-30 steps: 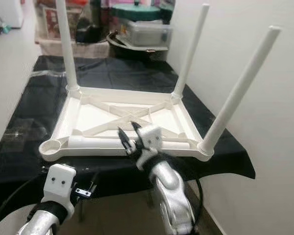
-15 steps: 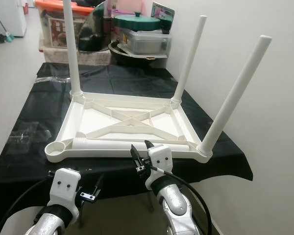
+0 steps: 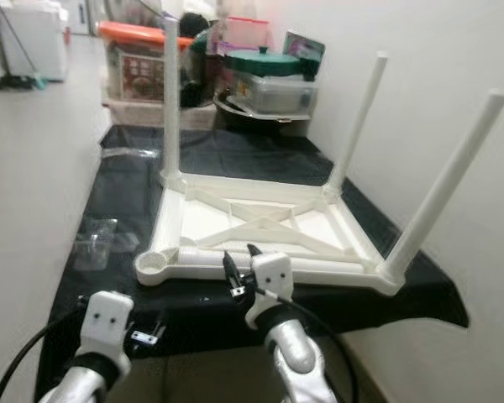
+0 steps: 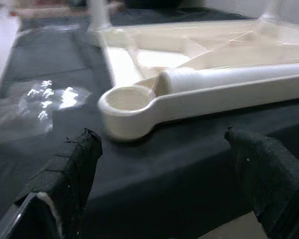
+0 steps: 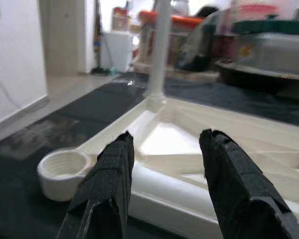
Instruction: Building children table
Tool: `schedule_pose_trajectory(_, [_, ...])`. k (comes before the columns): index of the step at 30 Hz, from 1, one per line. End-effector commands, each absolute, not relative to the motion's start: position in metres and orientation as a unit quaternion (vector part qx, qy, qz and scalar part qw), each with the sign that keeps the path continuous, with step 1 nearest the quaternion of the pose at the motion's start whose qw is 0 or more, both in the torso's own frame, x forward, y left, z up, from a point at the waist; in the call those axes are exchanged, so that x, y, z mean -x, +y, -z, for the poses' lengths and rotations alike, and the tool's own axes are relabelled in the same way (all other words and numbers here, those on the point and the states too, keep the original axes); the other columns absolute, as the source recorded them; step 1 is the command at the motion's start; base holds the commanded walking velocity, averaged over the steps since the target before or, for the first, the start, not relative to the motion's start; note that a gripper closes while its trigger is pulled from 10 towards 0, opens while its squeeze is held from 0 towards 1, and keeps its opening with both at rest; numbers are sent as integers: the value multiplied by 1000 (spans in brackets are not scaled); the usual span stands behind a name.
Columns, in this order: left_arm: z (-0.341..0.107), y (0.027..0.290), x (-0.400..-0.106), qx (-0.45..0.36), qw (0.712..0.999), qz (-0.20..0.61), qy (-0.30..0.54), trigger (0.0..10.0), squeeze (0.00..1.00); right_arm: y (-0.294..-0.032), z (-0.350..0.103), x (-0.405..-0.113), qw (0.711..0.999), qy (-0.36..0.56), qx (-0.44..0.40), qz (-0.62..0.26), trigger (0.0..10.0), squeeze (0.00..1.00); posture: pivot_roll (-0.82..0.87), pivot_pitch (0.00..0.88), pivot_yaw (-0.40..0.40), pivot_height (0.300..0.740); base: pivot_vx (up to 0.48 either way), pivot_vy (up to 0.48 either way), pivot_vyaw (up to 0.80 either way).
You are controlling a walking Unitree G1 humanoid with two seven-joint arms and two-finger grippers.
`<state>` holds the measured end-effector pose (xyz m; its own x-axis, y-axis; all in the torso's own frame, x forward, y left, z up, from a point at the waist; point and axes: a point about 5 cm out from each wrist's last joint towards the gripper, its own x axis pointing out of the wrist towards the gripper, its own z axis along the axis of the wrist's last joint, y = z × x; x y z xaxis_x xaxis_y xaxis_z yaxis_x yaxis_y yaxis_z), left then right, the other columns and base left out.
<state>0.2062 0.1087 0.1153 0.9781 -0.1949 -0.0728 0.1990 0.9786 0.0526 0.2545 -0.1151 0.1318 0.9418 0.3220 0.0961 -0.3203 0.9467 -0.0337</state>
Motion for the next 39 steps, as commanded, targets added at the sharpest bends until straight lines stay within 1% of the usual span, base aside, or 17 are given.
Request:
schedule_pose_trajectory(1, [-116,110,-208,-36,994,98,30,10000,0,-114,-126,-254,986,-36,2,-163,10000,0,187,0,-113,740,0,0,0])
schedule_pose_trajectory(3, [-131,122,-222,-47,996,71,0,10000,0,-113,-124,-254,985,-30,-3,-168,10000,0,191,0,-117,740,0,0,0])
schedule_pose_trajectory(10, [-135,129,-226,-51,997,62,-9,10000,0,-113,-123,-254,986,-28,-4,-165,10000,0,191,0,-113,740,0,0,0])
schedule_pose_trajectory(18, [-134,124,-227,-56,996,75,-15,10000,0,-111,-123,-255,985,-29,-4,-169,10000,0,192,0,-110,740,356,0,0])
schedule_pose_trajectory(26, [-136,124,-228,-43,997,69,-17,10000,0,-110,-123,-256,985,-28,-6,-171,10000,0,192,0,-108,740,409,0,0])
schedule_pose_trajectory(39, [-139,123,-233,-41,996,76,-18,10000,0,-110,-126,-261,985,-29,-10,-171,10000,0,191,0,-115,740,0,0,0])
